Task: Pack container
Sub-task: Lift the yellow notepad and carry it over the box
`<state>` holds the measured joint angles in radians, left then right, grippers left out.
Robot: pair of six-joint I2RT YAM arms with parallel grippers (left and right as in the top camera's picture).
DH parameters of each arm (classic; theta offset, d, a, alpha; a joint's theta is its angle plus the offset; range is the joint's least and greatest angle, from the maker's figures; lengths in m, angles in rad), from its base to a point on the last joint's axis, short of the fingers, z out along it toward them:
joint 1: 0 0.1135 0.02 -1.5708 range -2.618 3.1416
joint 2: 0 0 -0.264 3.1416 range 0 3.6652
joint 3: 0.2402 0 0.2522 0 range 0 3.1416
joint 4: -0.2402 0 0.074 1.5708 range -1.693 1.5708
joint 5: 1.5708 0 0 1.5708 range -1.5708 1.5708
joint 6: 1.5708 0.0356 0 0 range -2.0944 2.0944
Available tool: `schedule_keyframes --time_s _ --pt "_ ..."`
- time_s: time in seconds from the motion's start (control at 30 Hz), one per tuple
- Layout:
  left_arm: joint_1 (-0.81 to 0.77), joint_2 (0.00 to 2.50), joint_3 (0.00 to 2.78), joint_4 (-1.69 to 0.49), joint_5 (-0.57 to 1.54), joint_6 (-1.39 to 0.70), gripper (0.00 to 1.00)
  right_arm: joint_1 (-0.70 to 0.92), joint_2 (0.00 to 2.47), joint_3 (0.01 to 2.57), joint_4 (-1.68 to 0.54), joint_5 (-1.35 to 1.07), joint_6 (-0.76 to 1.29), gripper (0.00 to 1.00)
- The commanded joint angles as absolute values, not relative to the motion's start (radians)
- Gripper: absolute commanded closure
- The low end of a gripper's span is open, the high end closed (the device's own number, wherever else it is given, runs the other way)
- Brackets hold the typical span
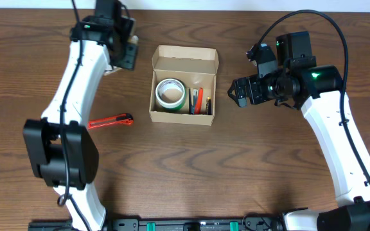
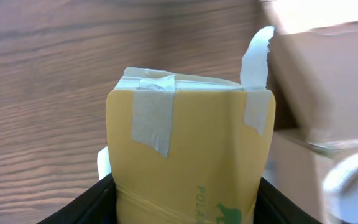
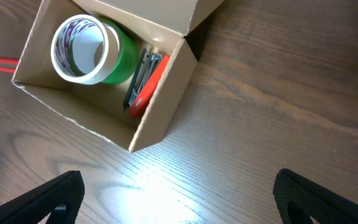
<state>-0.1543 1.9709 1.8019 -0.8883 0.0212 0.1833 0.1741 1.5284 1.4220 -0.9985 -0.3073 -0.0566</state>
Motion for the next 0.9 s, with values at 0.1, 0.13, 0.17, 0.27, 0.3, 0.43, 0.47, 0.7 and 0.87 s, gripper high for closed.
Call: schedule_keyframes --time_s 0.1,0.13,0.17,0.27,0.3,0.43,0.47,0.7,0.87 --pt "-0.291 1.795 1.828 -0.913 0.006 0.086 0.46 0.171 1.511 1.423 -0.999 -0.318 -0.068 0.01" --pt "-0.316 1.786 1.828 -0.913 -0.004 0.069 0.47 0.171 1.511 1.423 -0.999 -0.318 -0.068 0.01" --pt "-0.341 1.784 1.828 -0.913 -0.015 0.054 0.46 0.171 1.511 1.423 -0.999 -0.318 -0.068 0.01" --pt "-0.432 1.802 1.826 -0.916 -0.043 -0.002 0.46 0.171 1.511 1.423 -0.999 -0.318 -0.069 0.01" --pt "-0.448 1.81 1.826 -0.916 -0.054 -0.014 0.46 0.171 1.511 1.423 -0.999 -0.318 -0.068 0.01" --pt "-0.54 1.867 1.826 -0.916 -0.206 -0.064 0.46 0.171 1.511 1.423 -0.999 -0.318 -0.068 0.01" --pt "-0.554 1.88 1.826 -0.916 -0.225 -0.069 0.46 0.171 1.511 1.423 -0.999 -0.318 -0.068 0.01" --pt "-0.594 1.98 1.819 -0.916 -0.265 -0.129 0.48 0.171 1.511 1.423 -0.999 -0.318 -0.068 0.01" --pt "-0.595 2.032 1.819 -0.92 -0.282 -0.156 0.51 0.171 1.511 1.423 -0.999 -0.318 -0.068 0.01"
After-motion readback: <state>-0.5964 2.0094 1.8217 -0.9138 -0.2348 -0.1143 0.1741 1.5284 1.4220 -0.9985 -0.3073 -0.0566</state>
